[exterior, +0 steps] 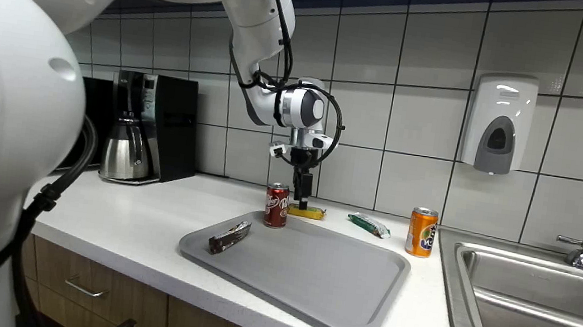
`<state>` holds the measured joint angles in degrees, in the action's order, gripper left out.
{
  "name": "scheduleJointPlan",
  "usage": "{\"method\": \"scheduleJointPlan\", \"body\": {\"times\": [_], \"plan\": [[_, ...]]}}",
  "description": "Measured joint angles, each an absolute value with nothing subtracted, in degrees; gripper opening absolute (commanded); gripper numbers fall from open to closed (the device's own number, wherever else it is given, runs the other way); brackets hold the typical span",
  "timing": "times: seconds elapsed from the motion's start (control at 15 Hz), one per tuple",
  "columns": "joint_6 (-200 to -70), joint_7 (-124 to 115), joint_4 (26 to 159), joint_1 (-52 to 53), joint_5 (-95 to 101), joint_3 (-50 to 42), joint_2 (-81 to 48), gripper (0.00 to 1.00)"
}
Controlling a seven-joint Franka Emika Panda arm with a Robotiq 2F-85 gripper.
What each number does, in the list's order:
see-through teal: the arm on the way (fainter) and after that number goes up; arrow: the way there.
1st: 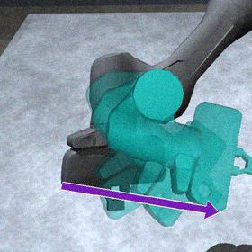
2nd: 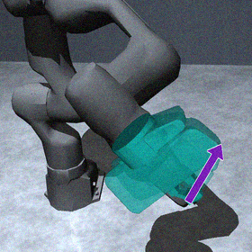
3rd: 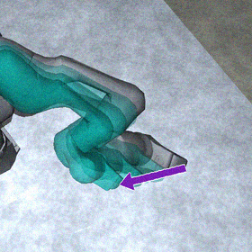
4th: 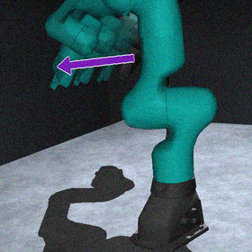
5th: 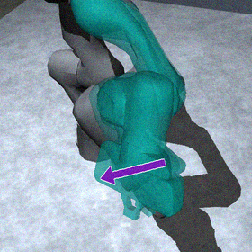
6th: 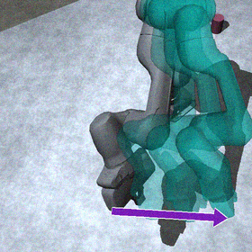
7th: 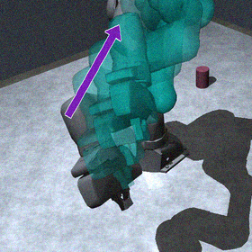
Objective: Pick all the candy bars from the kitchen counter and place them on the gray tray
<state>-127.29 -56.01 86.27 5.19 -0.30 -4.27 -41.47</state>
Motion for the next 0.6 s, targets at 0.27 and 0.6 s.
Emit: {"method": "scheduleJointPlan", "body": {"times": [0.27,0.6], "plan": [[-127.3,-56.5,84.3,5.2,-0.8,-4.4,-43.6,1.0],[-126.8,-57.1,82.7,5.2,-1.1,-4.5,-44.7,1.0]]}}
